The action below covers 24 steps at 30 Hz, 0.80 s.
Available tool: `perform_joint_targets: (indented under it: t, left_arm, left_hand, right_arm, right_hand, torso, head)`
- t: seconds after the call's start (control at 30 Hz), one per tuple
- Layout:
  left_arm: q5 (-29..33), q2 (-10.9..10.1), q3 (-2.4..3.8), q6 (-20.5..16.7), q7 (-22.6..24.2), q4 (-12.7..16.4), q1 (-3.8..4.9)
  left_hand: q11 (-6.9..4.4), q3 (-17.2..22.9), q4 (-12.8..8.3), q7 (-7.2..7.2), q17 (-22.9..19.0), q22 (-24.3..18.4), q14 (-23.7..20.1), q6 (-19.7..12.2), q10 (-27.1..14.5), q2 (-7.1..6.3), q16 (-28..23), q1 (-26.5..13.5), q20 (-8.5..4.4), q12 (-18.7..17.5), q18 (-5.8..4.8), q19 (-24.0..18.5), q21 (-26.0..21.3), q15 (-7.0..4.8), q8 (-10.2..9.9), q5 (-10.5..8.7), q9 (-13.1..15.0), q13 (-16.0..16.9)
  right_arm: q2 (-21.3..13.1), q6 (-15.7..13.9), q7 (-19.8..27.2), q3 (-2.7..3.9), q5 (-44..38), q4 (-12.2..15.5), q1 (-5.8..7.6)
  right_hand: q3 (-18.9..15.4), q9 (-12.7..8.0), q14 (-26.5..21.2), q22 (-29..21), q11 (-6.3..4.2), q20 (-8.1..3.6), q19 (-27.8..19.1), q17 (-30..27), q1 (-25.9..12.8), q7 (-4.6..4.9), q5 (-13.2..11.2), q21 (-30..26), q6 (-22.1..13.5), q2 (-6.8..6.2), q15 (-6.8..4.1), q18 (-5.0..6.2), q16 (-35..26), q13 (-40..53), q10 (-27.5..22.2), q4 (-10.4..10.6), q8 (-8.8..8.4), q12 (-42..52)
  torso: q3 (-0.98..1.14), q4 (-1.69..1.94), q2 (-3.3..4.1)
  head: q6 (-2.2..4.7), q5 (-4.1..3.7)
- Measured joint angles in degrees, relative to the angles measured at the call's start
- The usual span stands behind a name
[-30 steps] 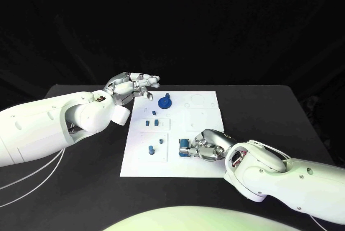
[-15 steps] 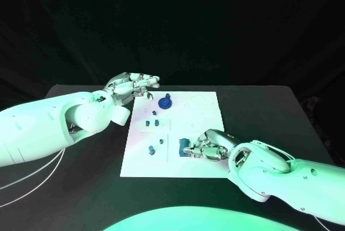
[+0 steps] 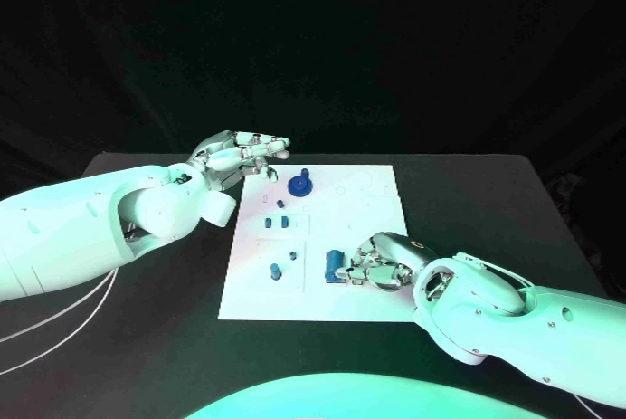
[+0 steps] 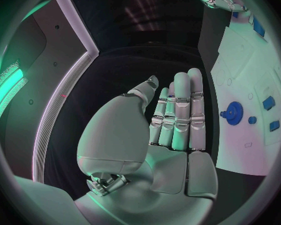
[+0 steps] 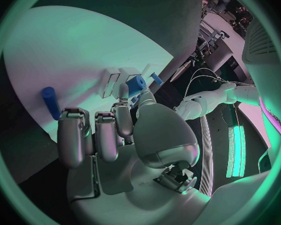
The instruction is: Assemble the parts on the task board
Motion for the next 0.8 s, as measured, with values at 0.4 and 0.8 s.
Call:
perform_joint_targets:
  t: [0.4,0.8]
  left_arm:
    - [0.00,-0.11,0.00,0.06,-0.14,0.07,0.00]
    - [0.00,-0.27,0.00,0.19,-0.31,0.07,0.01]
  left_hand:
    - [0.00,-0.15,0.15,0.00,0.00,0.00,0.00,0.00,0.00,0.00,0.00,0.00,0.00,0.00,0.00,0.00,0.00,0.00,0.00,0.00,0.00,-0.01]
    - [0.00,-0.15,0.15,0.00,0.01,0.01,0.00,0.00,0.00,0.00,0.00,0.00,0.00,0.00,0.00,0.00,0.00,0.00,0.00,0.00,0.00,-0.02]
  right_arm:
    - [0.73,0.34,0.15,0.10,-0.94,-1.06,0.07]
    - [-0.50,0.83,-0.13,0.00,-1.55,-0.94,-0.01]
  right_hand:
    - [0.72,0.19,0.12,-0.01,0.00,0.01,-0.01,0.04,0.30,-0.19,-0.46,0.00,0.19,-0.30,-0.11,0.00,0.00,-0.25,0.00,-0.74,0.23,0.17]
    - [1.51,0.25,0.09,-0.01,0.00,-0.41,-0.01,0.04,1.29,-0.19,-0.41,0.00,0.19,-1.28,-0.20,0.00,0.22,-0.15,-0.01,-1.83,0.45,0.29]
  torso:
    - [-0.01,0.03,-0.02]
    - [0.00,-0.05,-0.06]
  head:
    - [-0.16,-0.13]
    - [-0.22,-0.09]
